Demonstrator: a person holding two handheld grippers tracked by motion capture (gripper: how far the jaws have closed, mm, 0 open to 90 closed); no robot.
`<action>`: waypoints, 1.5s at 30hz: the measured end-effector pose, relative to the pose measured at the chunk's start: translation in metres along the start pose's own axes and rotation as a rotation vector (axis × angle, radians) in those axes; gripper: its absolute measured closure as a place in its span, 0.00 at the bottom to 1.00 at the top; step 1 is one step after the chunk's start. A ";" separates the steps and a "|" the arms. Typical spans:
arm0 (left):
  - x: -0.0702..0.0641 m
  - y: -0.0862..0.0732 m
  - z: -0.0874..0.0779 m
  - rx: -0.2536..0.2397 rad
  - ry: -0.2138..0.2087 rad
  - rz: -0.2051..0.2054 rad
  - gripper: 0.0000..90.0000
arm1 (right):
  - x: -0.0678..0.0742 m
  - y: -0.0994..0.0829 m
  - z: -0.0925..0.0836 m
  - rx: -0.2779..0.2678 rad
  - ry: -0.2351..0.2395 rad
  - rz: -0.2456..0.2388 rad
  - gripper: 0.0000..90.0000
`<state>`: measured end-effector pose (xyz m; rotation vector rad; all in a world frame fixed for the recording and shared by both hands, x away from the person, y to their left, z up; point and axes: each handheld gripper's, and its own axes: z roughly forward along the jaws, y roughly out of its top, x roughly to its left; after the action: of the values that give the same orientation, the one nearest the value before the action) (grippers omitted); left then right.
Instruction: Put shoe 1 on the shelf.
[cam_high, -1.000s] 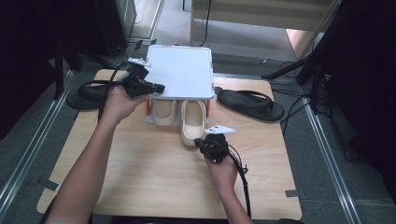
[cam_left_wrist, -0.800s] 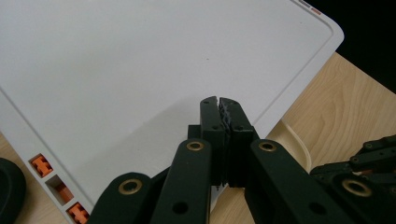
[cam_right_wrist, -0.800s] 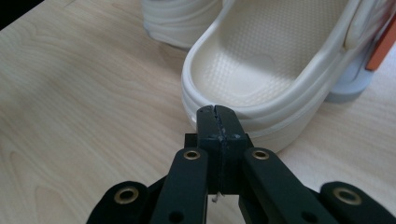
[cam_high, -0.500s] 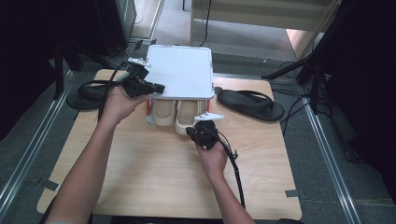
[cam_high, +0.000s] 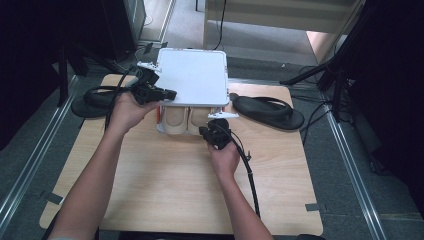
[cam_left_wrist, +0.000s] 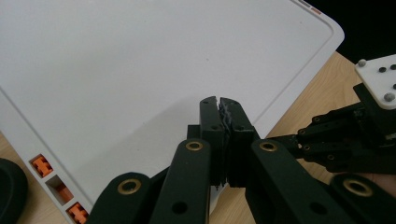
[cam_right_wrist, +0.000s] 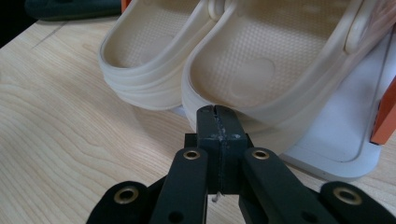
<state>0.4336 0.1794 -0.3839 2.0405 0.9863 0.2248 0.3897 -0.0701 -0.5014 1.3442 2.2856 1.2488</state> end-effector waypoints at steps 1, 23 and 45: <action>-0.001 0.000 0.000 -0.003 0.005 0.006 0.99 | 0.000 0.000 0.000 0.001 -0.001 -0.004 1.00; 0.004 0.001 -0.029 -0.017 -0.035 -0.099 0.52 | -0.006 -0.019 -0.078 -0.014 0.131 -0.048 0.77; 0.028 -0.038 -0.080 -0.069 0.075 -0.193 0.45 | -0.024 -0.040 -0.118 -0.070 0.178 -0.124 0.45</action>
<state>0.3932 0.2613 -0.3663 1.8720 1.1971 0.2307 0.3135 -0.1643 -0.4644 1.0897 2.3755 1.4444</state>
